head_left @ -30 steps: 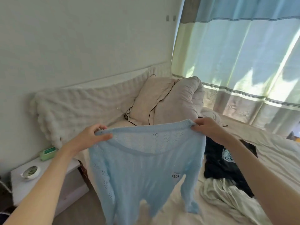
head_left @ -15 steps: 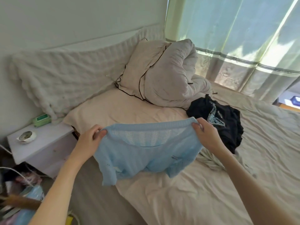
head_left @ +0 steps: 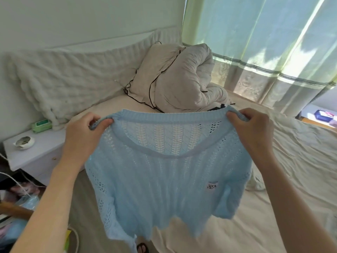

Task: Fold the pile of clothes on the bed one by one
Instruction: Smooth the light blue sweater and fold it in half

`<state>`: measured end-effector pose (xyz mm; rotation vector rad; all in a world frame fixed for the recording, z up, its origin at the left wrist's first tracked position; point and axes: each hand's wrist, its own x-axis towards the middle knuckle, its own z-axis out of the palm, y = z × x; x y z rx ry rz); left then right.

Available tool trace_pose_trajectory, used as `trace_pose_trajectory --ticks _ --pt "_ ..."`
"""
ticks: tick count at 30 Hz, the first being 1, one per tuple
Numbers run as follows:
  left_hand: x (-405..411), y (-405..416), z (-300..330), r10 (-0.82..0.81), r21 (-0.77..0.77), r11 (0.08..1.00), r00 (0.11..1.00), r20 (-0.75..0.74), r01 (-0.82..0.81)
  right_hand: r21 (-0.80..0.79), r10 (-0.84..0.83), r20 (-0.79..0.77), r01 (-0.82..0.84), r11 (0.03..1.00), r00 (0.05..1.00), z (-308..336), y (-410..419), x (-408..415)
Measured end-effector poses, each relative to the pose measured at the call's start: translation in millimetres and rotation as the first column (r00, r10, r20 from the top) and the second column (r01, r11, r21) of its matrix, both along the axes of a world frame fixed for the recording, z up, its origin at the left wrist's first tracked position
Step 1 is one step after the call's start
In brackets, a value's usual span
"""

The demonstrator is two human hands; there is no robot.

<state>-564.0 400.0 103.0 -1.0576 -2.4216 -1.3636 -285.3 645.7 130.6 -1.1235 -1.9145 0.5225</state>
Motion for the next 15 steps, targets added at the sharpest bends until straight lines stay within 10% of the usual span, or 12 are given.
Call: trace_pose_trajectory --ticks 15 --pt "-136 157 -281 0.001 -0.422 0.9 0.968 0.251 0.108 -0.262 0.142 0.458 -0.02 0.965 0.878 -281 162 -147"
